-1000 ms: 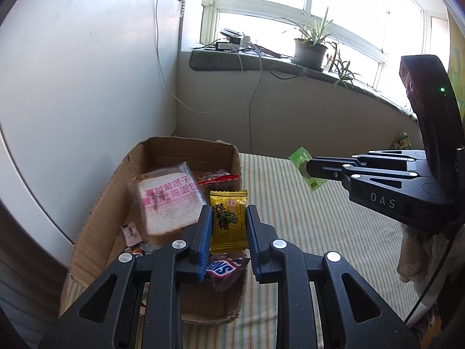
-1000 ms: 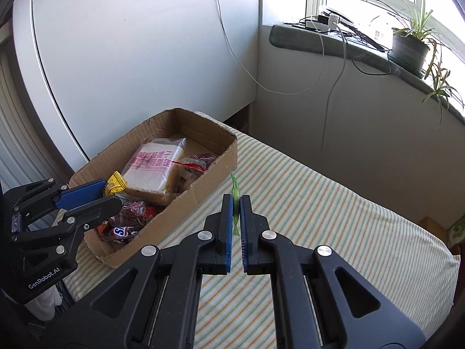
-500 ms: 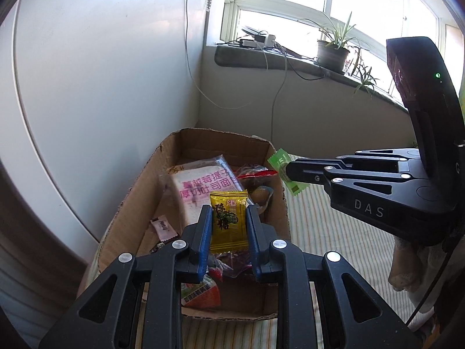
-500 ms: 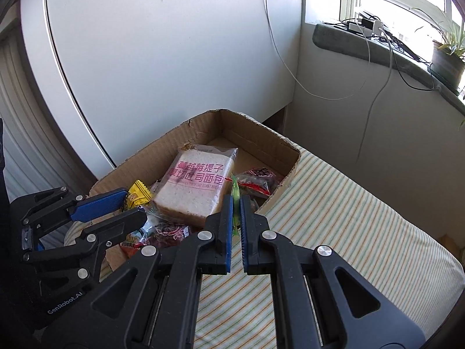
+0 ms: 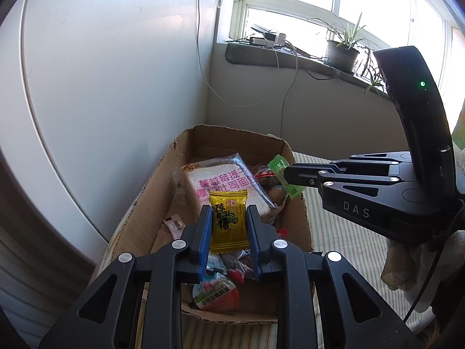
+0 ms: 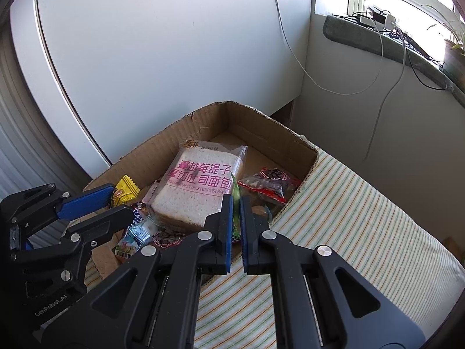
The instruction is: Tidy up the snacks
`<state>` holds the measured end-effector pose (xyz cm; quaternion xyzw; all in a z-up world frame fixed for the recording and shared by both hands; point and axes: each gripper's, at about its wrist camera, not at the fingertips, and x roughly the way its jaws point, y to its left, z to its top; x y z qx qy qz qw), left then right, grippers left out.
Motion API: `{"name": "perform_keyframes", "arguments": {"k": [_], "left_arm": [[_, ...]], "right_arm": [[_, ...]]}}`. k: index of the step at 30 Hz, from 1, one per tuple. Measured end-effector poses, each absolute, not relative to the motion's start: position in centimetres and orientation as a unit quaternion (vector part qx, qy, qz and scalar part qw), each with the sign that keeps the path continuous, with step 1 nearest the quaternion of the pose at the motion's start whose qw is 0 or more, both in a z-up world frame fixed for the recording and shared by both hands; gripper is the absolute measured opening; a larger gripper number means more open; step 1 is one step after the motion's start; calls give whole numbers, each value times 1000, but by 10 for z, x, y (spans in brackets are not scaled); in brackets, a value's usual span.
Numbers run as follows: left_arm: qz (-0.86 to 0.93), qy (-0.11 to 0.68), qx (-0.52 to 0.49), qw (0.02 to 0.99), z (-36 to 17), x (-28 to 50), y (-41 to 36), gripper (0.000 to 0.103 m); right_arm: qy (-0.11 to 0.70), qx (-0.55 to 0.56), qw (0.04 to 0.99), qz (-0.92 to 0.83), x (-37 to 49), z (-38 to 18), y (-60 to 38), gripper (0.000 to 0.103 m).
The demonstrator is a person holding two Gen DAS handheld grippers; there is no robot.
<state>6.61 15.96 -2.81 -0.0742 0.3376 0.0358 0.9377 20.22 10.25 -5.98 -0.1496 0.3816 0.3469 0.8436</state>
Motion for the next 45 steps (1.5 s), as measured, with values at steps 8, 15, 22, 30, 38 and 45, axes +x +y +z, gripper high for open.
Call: {"name": "perform_keyframes", "arguments": {"k": [8, 15, 22, 30, 38, 45], "left_arm": [[44, 339, -76, 937, -29, 67, 161, 23], [52, 338, -74, 937, -28, 67, 162, 43], [65, 333, -70, 938, -27, 64, 160, 68], [78, 336, -66, 936, -27, 65, 159, 78], [95, 328, -61, 938, -22, 59, 157, 80], [106, 315, -61, 941, -14, 48, 156, 80]], "right_arm": [[382, -151, 843, 348, 205, -61, 104, 5], [371, -153, 849, 345, 202, -59, 101, 47], [355, -150, 863, 327, 199, -53, 93, 77], [351, -144, 869, 318, 197, -49, 81, 86], [343, -134, 877, 308, 191, -43, 70, 87], [321, -130, 888, 301, 173, -31, 59, 87]]}}
